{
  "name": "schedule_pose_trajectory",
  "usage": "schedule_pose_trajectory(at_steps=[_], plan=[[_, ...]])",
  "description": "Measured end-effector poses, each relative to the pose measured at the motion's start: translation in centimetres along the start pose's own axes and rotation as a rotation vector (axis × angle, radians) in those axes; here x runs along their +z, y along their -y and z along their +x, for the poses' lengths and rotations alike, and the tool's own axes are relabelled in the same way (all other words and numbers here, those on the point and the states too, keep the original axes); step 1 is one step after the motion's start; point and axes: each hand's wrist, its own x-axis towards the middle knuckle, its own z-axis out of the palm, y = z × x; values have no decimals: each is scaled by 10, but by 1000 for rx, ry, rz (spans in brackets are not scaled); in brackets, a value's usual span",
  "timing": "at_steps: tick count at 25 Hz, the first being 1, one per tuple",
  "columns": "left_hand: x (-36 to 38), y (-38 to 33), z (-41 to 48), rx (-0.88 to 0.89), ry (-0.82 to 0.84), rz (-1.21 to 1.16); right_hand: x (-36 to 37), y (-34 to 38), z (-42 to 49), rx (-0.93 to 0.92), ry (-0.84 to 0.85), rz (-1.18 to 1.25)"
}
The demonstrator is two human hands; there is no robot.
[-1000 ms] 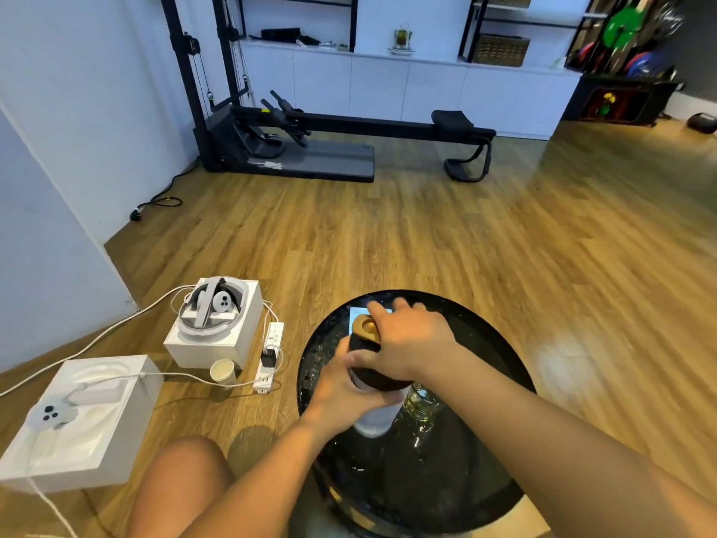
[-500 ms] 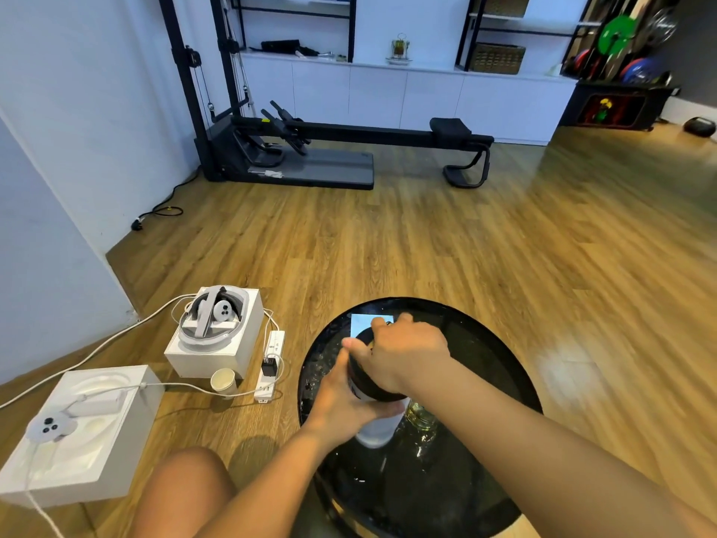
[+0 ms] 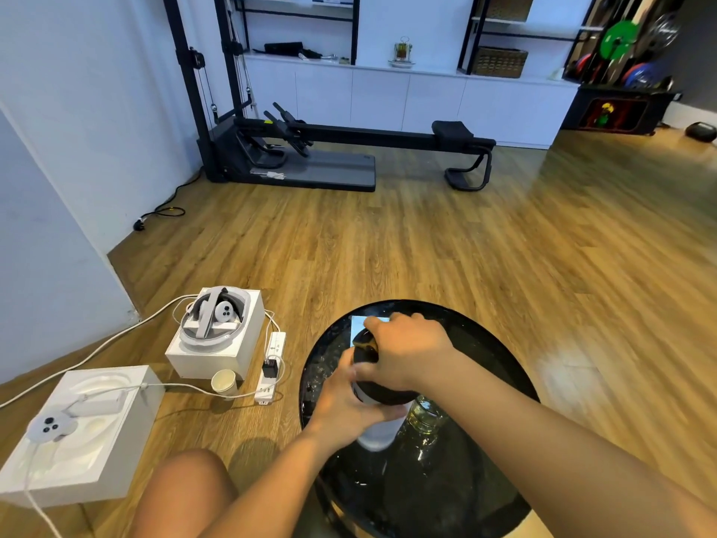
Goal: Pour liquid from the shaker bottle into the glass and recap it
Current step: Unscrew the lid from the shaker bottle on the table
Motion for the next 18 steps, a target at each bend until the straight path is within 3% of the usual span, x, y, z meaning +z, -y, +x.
schedule_pose_trajectory(at_steps=[5, 7, 11, 15, 18], plan=[[-1, 0, 1, 16, -4, -10, -6, -1, -3, -289, 116, 101], [0, 1, 1, 14, -11, -24, -4, -2, -3, -256, 69, 168], [1, -4, -2, 4, 15, -46, 1, 2, -3, -6, 40, -50], [-2, -1, 0, 38, 11, -8, -8, -1, -7, -233, 154, 130], [-1, 0, 1, 59, -18, -2, -8, -6, -9, -267, 131, 268]])
